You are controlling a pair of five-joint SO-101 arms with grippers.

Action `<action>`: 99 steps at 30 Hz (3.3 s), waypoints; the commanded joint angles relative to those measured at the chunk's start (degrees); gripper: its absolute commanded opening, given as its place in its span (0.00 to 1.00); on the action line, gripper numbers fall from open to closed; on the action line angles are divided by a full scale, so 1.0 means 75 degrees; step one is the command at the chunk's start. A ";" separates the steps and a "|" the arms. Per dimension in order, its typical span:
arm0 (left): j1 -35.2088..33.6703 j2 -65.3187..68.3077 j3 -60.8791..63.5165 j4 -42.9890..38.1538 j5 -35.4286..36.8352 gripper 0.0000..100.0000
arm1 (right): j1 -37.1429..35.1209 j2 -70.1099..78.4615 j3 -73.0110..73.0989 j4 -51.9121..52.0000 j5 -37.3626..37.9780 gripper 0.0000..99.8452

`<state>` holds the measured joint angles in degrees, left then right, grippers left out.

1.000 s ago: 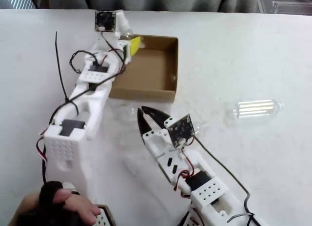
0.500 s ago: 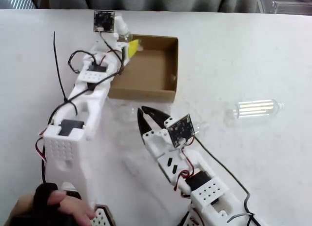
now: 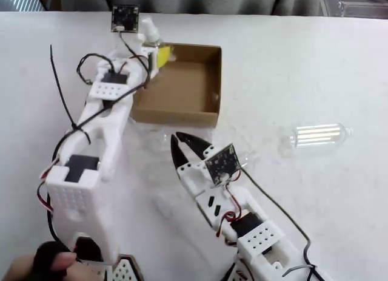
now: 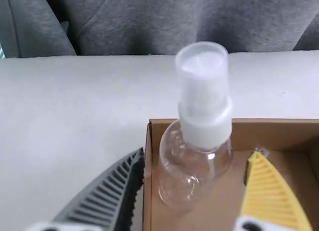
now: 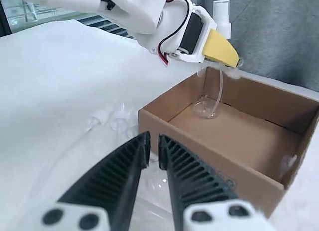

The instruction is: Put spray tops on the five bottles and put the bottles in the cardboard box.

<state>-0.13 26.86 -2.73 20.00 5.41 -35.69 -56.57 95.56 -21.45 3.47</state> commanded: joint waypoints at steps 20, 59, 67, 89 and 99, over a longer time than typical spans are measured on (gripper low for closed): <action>0.0557 -0.3686 0.3024 0.1219 -0.0527 0.31 | 0.0041 -0.0135 -0.0059 0.0018 0.0176 0.02; -0.0369 -1.6756 1.2448 0.4525 -0.0527 0.03 | 0.0779 -0.0088 -0.0410 0.0135 0.0188 0.02; -0.0381 -1.7541 1.3292 0.4525 -0.0539 0.03 | 0.2303 -0.0076 -0.1395 0.1178 0.0129 0.02; -0.0358 -1.7506 1.3292 0.4923 -0.2274 0.03 | 0.2866 0.4601 -0.7560 0.6207 0.0117 0.02; -0.0381 -1.7506 1.3292 0.4935 -0.2309 0.03 | 0.3300 0.4917 -0.8123 0.7144 0.0199 0.02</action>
<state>-2.42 -103.69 97.14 56.92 -11.21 -12.31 -18.24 37.45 29.89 4.18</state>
